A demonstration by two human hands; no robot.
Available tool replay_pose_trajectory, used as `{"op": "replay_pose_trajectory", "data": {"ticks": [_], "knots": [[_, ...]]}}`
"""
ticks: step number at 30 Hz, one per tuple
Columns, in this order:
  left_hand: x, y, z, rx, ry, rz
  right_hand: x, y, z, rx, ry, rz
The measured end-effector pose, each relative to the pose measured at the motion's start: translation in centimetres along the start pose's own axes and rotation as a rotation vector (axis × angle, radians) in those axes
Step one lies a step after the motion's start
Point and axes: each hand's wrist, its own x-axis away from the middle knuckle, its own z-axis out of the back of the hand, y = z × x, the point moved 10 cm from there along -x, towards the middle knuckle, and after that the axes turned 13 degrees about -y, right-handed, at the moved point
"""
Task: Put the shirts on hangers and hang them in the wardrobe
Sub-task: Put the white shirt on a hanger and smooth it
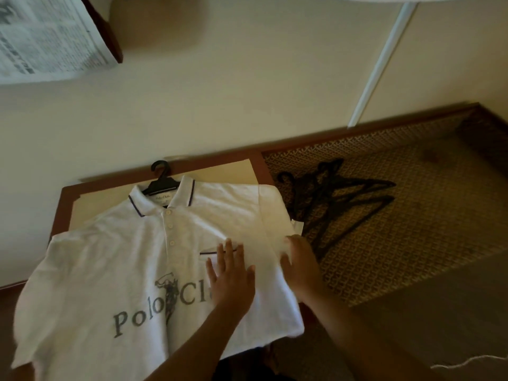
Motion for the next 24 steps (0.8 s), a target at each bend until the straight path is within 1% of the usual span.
{"op": "replay_pose_trajectory", "data": {"ticks": [2,3,5,7,8,9,11,13,15,17,18,19,22,24], "knots": [[1.5,-1.7,-2.2,0.045,-0.046,0.044,1.0,-1.6,-4.3,0.274,-0.098,0.11],[2.0,-2.4,-3.0,0.052,-0.056,0.062,1.1,-1.5,-5.4,0.385,-0.139,0.116],[2.4,-3.5,-3.4,0.042,-0.079,0.06,1.0,-0.3,-6.4,0.528,-0.189,0.107],[2.3,-3.4,-2.8,-0.02,-0.061,0.002,0.7,0.8,-5.9,0.615,-0.182,0.059],[2.4,-3.3,-2.4,-0.003,-0.023,-0.04,0.5,0.8,-5.4,0.629,-0.164,0.022],[2.7,-3.7,-1.9,0.07,0.003,-0.056,0.5,0.3,-5.0,0.622,-0.149,-0.014],[3.8,-5.7,-1.2,0.149,0.053,-0.02,0.8,-2.1,-5.2,0.555,-0.114,-0.04],[5.9,-8.5,-0.9,0.135,0.137,0.069,1.8,-5.9,-7.5,0.491,-0.108,0.068],[8.0,-12.0,-1.1,0.181,0.186,0.192,3.2,-8.6,-11.1,0.508,-0.169,0.192],[9.4,-15.5,-3.1,0.181,0.118,0.276,3.9,-8.8,-13.3,0.57,-0.231,0.248],[10.1,-17.3,-4.0,0.168,0.09,0.292,3.9,-8.4,-13.4,0.597,-0.235,0.262],[10.8,-19.1,-4.0,0.144,0.106,0.301,3.7,-7.8,-13.0,0.626,-0.222,0.277],[11.9,-22.6,-4.2,0.122,0.02,0.258,3.0,-6.2,-11.9,0.691,-0.242,0.284],[12.0,-23.0,-3.8,0.117,0.033,0.196,2.9,-6.0,-11.5,0.68,-0.26,0.233]]}}
